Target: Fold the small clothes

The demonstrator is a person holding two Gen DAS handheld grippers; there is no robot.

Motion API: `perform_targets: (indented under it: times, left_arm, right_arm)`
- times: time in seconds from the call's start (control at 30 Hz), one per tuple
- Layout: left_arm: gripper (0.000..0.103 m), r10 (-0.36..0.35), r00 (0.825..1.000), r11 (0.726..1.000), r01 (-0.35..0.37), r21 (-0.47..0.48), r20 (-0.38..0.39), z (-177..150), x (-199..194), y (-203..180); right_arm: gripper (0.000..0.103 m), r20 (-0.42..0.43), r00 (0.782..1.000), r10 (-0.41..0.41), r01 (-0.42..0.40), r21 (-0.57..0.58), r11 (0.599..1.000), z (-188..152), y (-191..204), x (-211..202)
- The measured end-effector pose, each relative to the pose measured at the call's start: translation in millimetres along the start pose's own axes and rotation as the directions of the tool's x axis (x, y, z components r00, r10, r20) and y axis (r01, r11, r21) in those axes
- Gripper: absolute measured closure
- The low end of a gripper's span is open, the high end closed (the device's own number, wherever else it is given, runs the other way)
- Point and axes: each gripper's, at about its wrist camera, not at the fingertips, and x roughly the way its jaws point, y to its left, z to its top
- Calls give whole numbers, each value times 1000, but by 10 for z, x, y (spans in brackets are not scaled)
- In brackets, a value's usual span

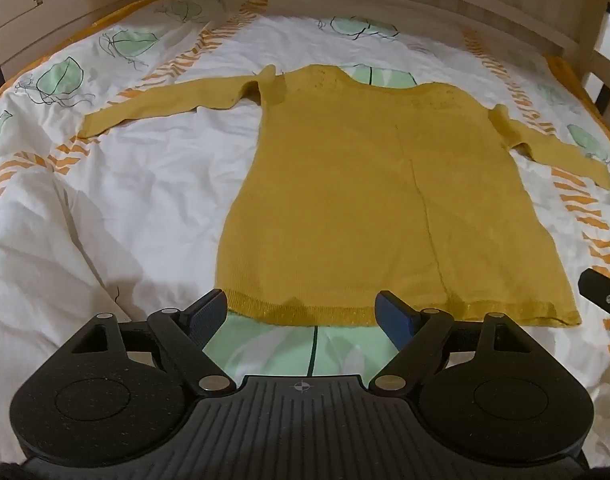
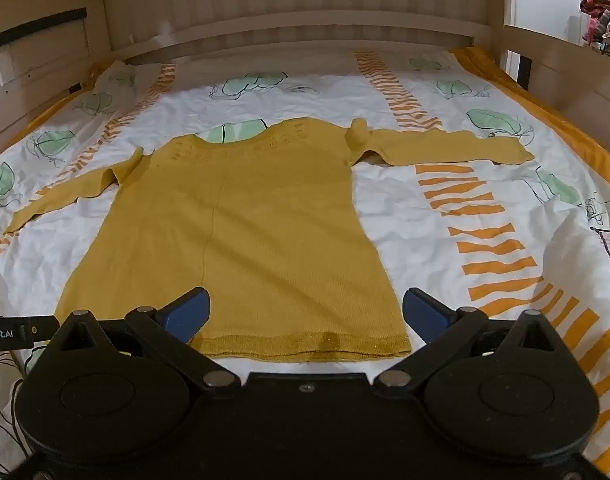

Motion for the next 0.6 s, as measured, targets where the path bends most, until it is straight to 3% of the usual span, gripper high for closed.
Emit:
perform_targets:
  times: [0.6]
  left_arm:
    - [22,2,1000,1000,-2,14,-31,-28,81,8]
  right_arm:
    - [1,-15,1000,15,-15,-3,1000,-13,33,40]
